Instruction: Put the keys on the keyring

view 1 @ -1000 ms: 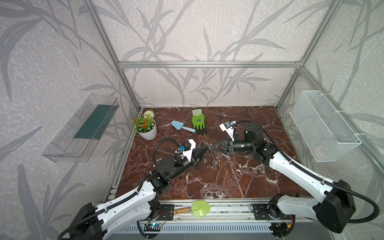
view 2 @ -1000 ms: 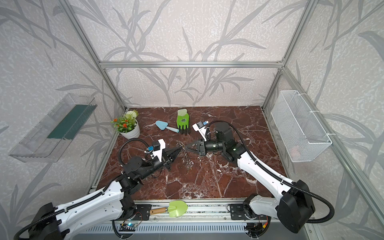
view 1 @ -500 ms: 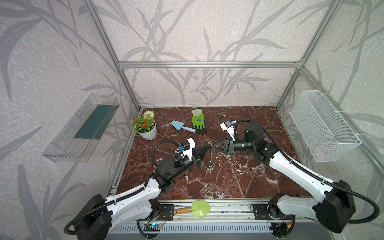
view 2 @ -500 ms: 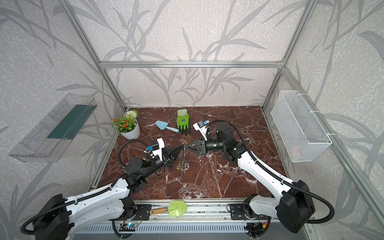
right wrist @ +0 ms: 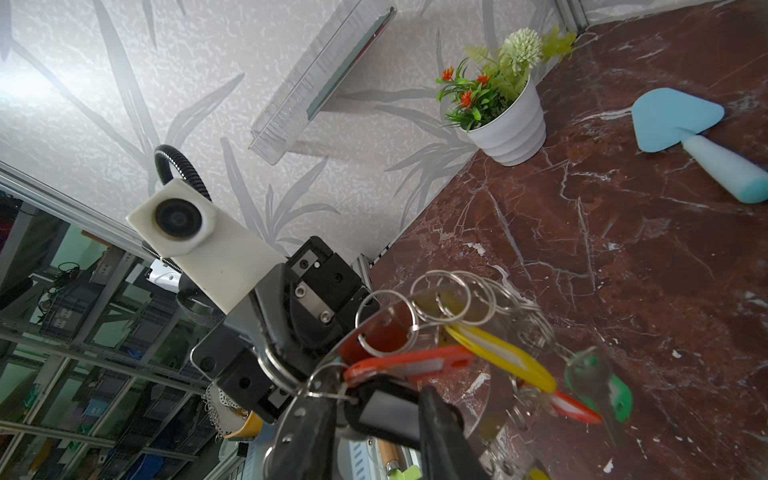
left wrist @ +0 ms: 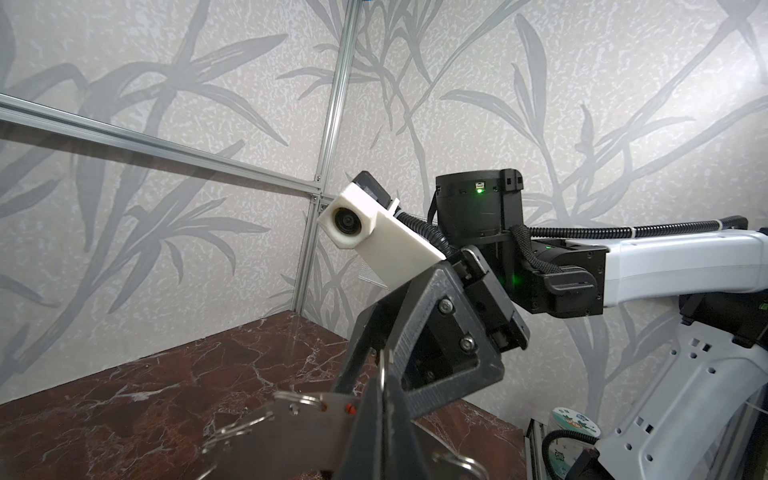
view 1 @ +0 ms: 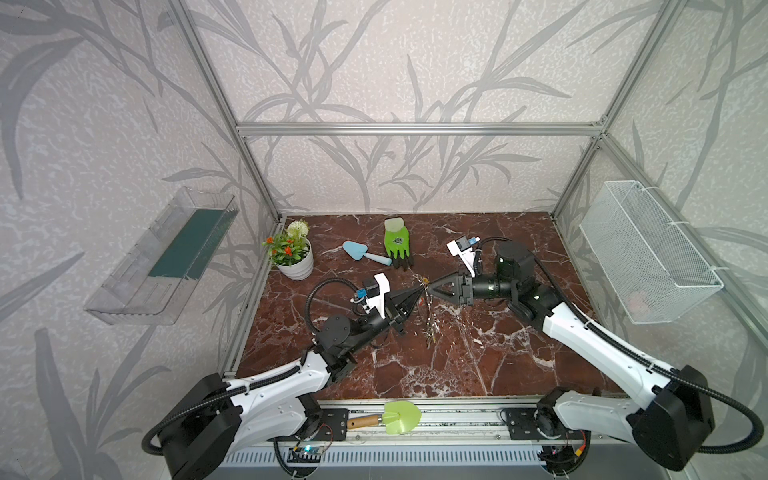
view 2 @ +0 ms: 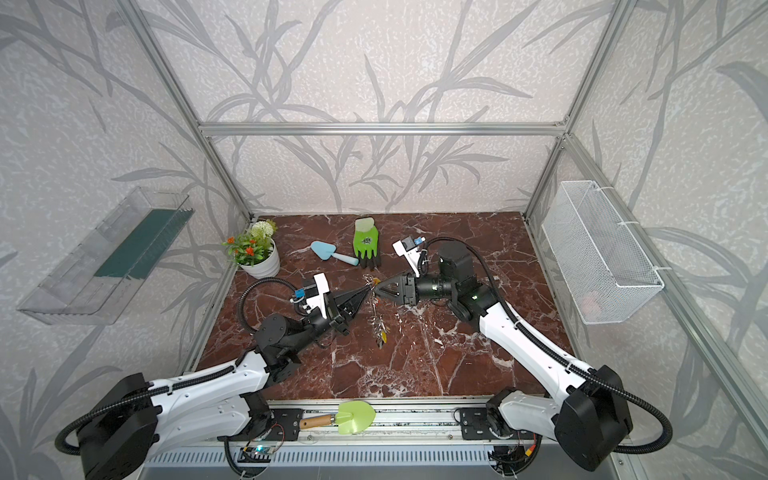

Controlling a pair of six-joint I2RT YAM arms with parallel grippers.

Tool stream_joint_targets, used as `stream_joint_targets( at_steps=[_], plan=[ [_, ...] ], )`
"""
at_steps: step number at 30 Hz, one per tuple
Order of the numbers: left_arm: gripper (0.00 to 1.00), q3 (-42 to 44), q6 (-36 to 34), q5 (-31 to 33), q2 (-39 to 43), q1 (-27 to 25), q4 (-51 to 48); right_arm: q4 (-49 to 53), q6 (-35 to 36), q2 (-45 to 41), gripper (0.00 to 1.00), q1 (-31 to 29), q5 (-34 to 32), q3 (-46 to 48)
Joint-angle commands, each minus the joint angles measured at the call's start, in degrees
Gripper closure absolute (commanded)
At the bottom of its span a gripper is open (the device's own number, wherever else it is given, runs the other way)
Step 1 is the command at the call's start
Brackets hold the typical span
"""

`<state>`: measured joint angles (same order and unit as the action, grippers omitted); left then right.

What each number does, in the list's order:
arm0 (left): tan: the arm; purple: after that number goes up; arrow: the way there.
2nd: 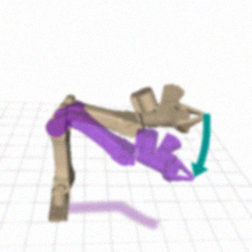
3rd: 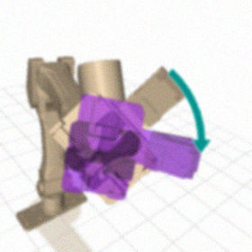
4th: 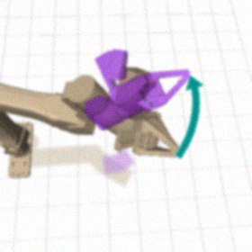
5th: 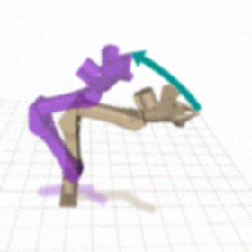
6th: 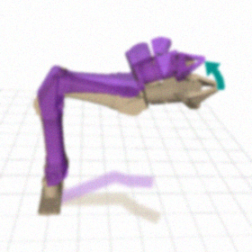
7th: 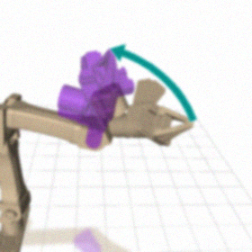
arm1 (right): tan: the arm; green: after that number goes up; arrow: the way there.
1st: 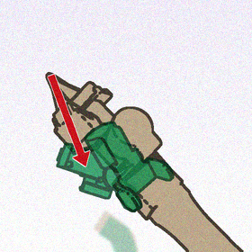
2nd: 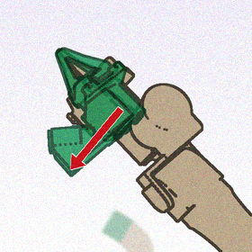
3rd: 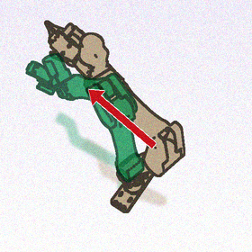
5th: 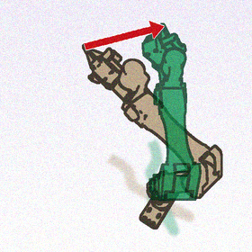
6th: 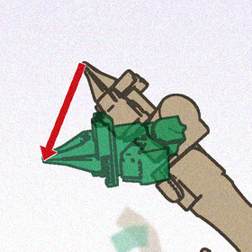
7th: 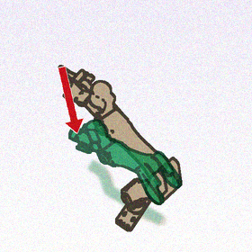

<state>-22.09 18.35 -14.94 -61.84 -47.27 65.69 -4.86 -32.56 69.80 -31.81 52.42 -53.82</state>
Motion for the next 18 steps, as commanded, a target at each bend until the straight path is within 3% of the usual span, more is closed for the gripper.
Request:
stream_joint_targets(
  at_steps=[1,11,18],
  plan=[
    [1.00,-0.9,1.8,-2.6,-0.5,-0.5,6.3,-1.3,0.6,-0.6,0.62,0.1,-0.1,0.2],
    [1.00,-2.2,2.7,-2.8,-3.5,-0.5,8.5,2.4,2.9,0.8,0.61,-1.7,-0.1,-0.6],
    [1.00,-2.2,3.8,3.2,-4.8,-0.6,8.8,9.1,7.7,-1.7,0.60,-1.6,-1.8,-0.5]
  ],
)
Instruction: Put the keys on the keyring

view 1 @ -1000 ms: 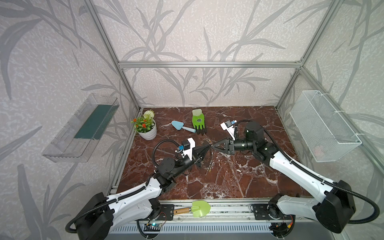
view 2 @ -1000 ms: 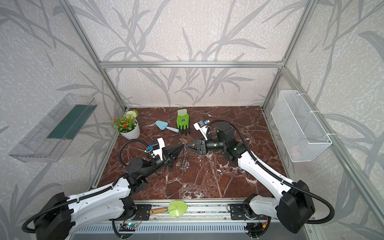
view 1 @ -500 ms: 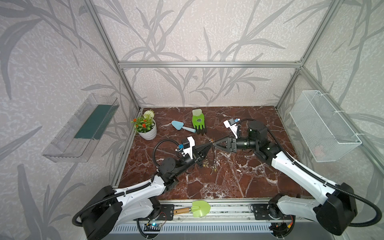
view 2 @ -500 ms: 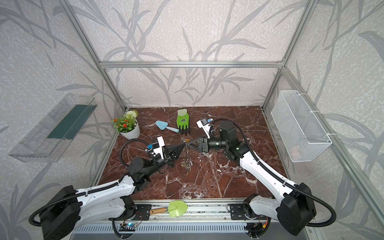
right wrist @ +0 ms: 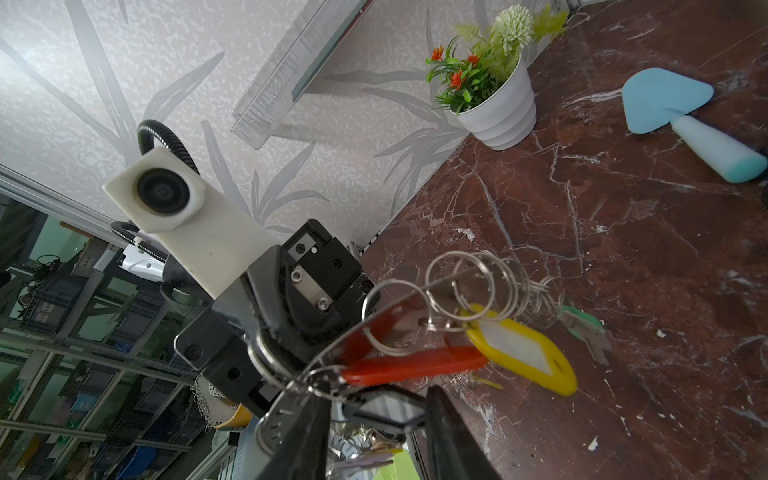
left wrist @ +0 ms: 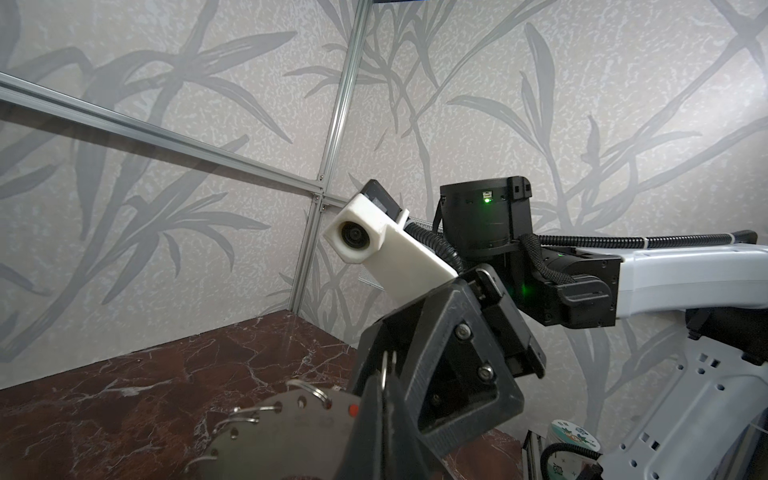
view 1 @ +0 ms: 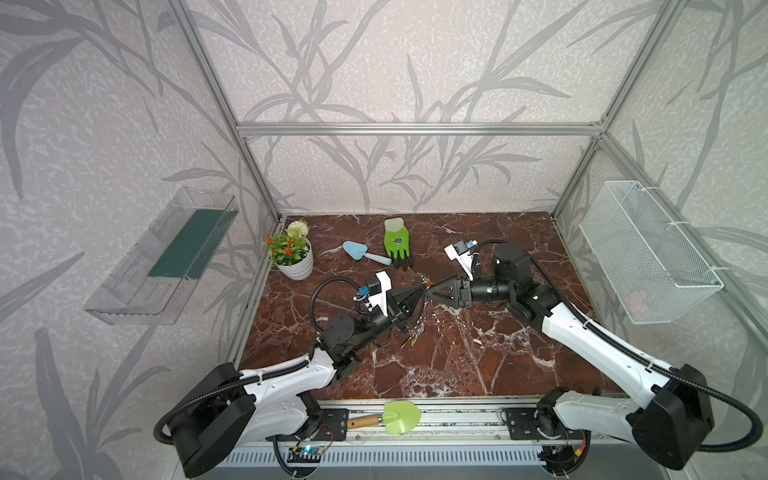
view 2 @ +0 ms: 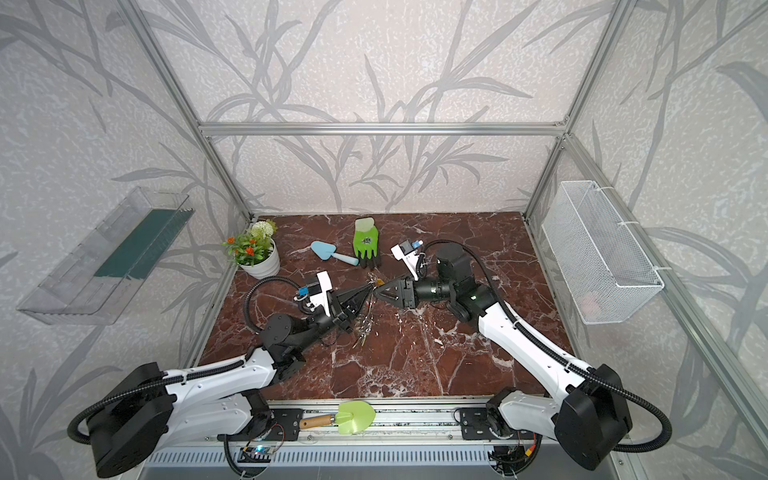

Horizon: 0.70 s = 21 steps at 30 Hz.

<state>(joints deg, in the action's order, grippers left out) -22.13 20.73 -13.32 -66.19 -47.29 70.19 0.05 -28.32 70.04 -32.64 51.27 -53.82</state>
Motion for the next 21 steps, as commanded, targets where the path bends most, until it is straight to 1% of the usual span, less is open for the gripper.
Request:
stream_joint_targets(
  at_steps=[1,6,9,13,16,21],
  plan=[
    [1.00,-2.1,1.7,1.7,-0.5,-0.6,4.3,4.6,3.9,-2.7,0.59,-0.6,-1.2,-0.3],
    [1.00,-1.4,2.9,2.9,-0.2,-0.5,4.9,5.7,4.1,-5.6,0.58,0.5,-2.0,0.2],
    [1.00,-1.3,3.0,2.8,0.8,-0.6,3.5,5.8,3.7,-7.8,0.60,2.0,-3.1,0.5],
    [1.00,-0.2,3.1,2.7,2.0,-0.6,3.3,3.2,1.5,-9.8,0.61,3.9,-3.3,1.4],
    [1.00,-0.3,3.5,0.9,2.6,-0.5,2.7,1.9,0.7,-8.6,0.61,3.9,-2.7,0.9],
    [1.00,-0.7,4.3,-0.9,2.6,-0.6,2.7,-3.2,-2.1,-5.4,0.66,3.6,0.0,0.0]
  ],
)
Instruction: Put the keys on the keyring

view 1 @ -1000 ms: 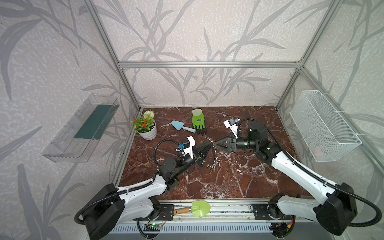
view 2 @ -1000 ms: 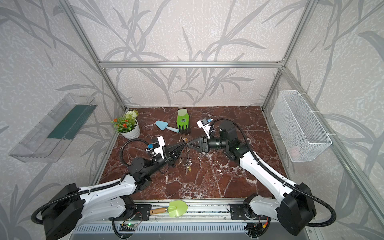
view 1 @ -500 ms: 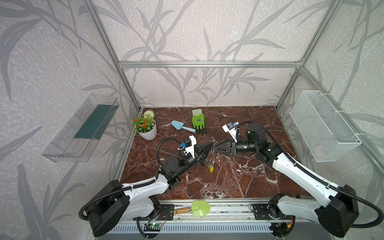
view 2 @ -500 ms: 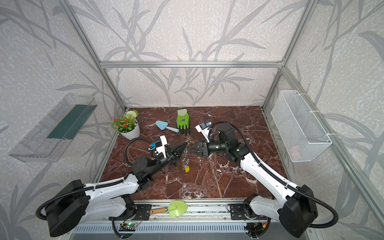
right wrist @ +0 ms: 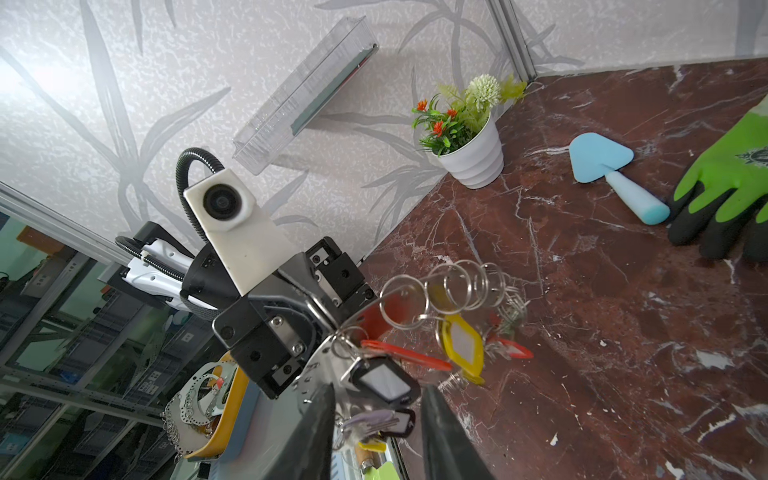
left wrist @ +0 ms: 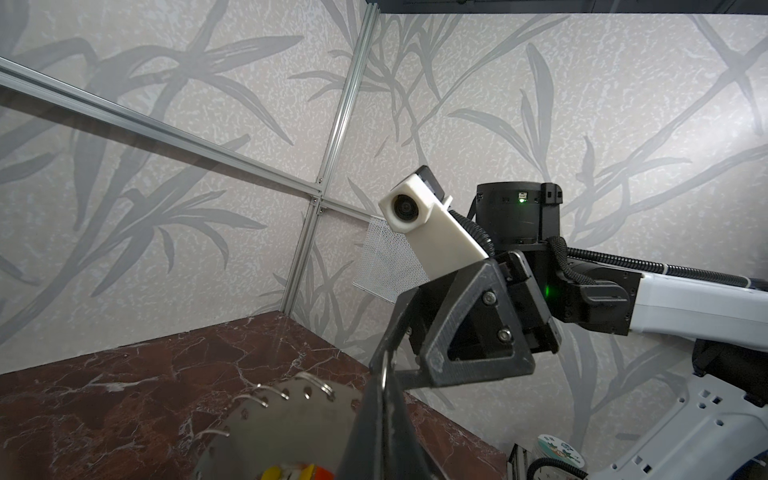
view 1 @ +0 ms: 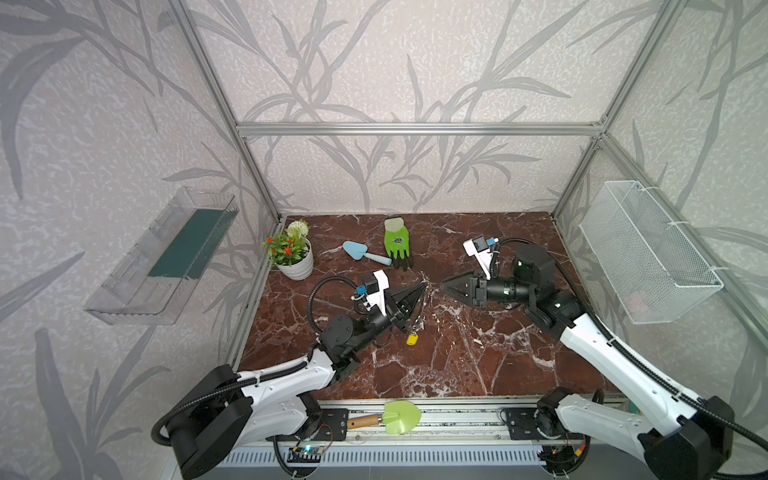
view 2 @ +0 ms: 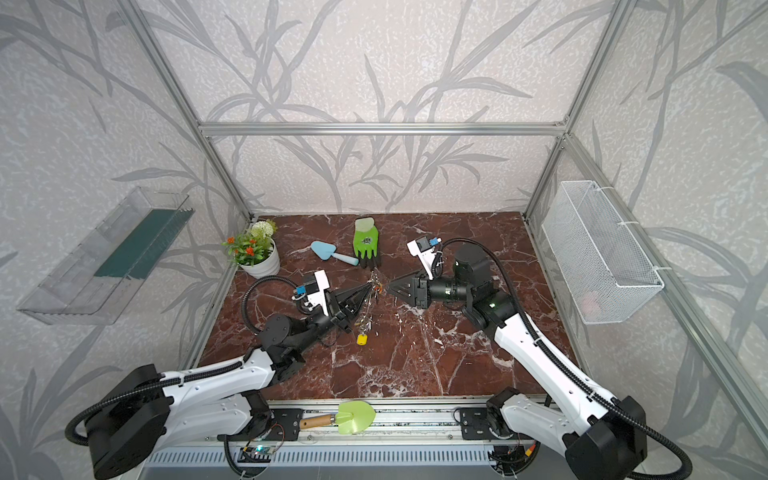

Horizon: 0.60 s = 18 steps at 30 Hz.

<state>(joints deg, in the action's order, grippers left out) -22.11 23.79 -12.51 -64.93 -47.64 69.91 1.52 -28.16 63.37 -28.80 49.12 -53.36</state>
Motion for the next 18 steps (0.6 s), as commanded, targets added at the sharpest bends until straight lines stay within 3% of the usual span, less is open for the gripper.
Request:
stream_joint_targets(
  at_steps=[1,9,18],
  plan=[
    [1.00,-0.8,1.4,-1.7,1.3,-0.3,3.0,-5.3,-2.4,1.7,0.67,-0.4,2.5,-0.7],
    [1.00,-0.8,1.4,-1.5,1.6,-0.3,3.0,-9.4,-4.2,3.8,0.84,-1.8,4.2,0.2],
    [1.00,-0.9,1.2,-0.8,1.4,-0.3,2.9,-10.5,-4.8,3.6,0.88,-2.1,3.7,1.5]
  ],
)
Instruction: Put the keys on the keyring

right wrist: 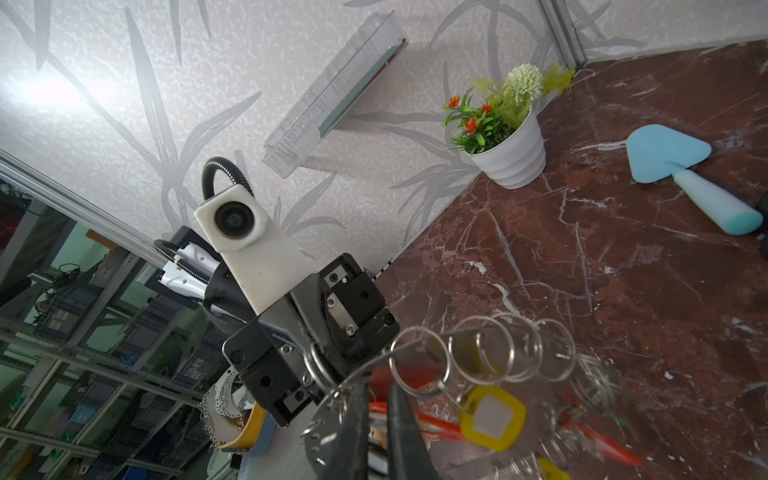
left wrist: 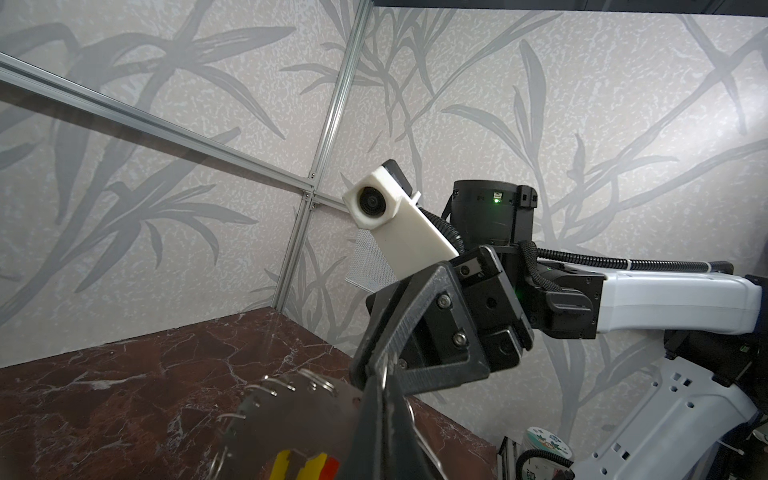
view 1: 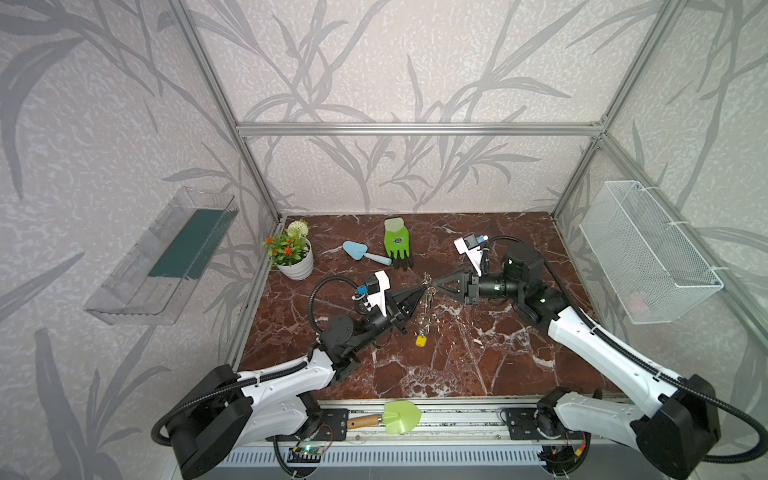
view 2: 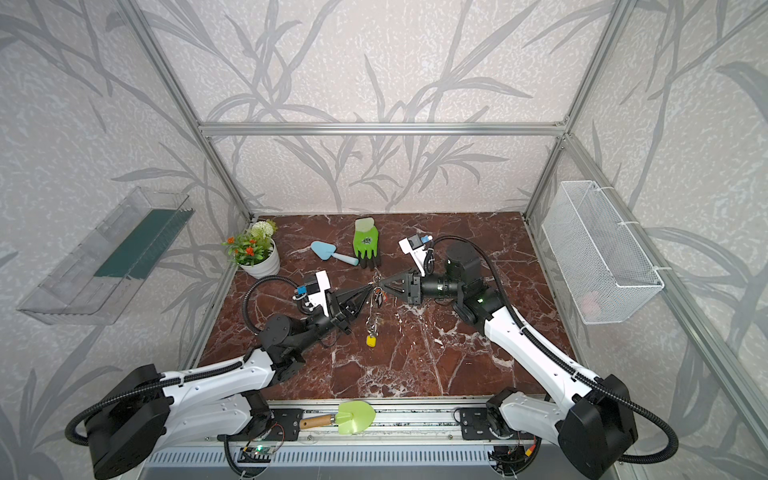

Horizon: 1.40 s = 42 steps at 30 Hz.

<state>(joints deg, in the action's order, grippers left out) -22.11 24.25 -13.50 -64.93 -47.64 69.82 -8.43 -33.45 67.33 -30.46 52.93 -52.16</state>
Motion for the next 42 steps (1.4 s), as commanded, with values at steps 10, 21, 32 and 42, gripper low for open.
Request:
stream_joint_targets(
  at_steps=[10,21,32,42],
  plan=[
    [1.00,-1.3,2.9,-0.3,1.7,-0.3,1.6,-3.0,0.2,-3.9,0.70,0.1,-3.3,0.3],
    [1.00,-0.4,4.0,-0.3,3.5,-0.3,1.2,-7.9,-1.8,-0.5,0.65,-0.9,-0.2,0.6],
    [1.00,-0.4,3.7,0.0,3.6,-0.3,0.9,-9.8,-2.1,2.0,0.77,-2.9,2.5,0.4],
    [1.00,-0.6,3.3,0.2,3.3,-0.2,0.9,-10.4,-2.4,1.7,1.00,-2.9,3.2,1.5]
  ],
)
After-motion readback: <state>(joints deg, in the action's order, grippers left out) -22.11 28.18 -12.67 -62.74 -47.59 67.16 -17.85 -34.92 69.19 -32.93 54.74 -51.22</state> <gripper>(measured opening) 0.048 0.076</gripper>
